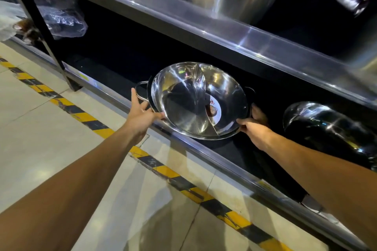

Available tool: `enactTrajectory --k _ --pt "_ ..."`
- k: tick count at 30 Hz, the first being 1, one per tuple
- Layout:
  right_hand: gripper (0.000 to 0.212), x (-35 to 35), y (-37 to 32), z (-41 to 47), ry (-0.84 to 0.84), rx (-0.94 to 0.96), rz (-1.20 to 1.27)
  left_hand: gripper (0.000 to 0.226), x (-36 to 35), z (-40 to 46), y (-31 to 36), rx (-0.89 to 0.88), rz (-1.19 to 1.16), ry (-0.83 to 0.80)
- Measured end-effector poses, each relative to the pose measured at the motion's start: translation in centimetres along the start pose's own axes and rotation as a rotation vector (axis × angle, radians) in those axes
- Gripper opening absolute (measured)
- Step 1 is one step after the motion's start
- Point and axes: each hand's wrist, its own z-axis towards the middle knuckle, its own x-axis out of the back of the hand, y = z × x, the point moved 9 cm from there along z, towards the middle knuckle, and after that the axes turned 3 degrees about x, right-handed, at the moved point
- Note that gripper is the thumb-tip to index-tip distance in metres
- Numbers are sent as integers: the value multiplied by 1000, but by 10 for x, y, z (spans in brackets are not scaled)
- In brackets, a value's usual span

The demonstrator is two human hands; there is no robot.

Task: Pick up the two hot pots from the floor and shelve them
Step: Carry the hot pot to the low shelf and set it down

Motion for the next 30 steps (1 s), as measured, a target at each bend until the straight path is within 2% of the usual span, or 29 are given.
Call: enactTrajectory --k 7,11,12,14,17,18,20,23,30 --pt "77 11 12 7 57 -18 -36 116 -15 10 -17 -4 25 -27" --pt "78 17 13 6 133 -9 -270 110 -22 4 -15 -40 84 -61" --pt "78 18 10 1 161 15 -399 106 -23 1 -13 -62 143 -53" --pt "74 13 1 -19 179 152 -672 92 -20 -8 -9 -144 405 29" --pt "60 -5 2 -61 58 427 -878 73 -21 -39 -1 -415 772 172" --pt "59 -10 10 -71 -16 477 -961 68 -28 -52 0 -544 863 148" --pt "61 -13 27 -82 -143 531 -1157 62 -45 -71 -13 -727 1081 0" --pt "68 -7 36 -78 -202 493 -1345 63 -52 -76 -42 -737 1309 -139" --pt "70 -14 27 -67 -256 337 -1386 72 -59 -37 -45 -688 1447 -188"
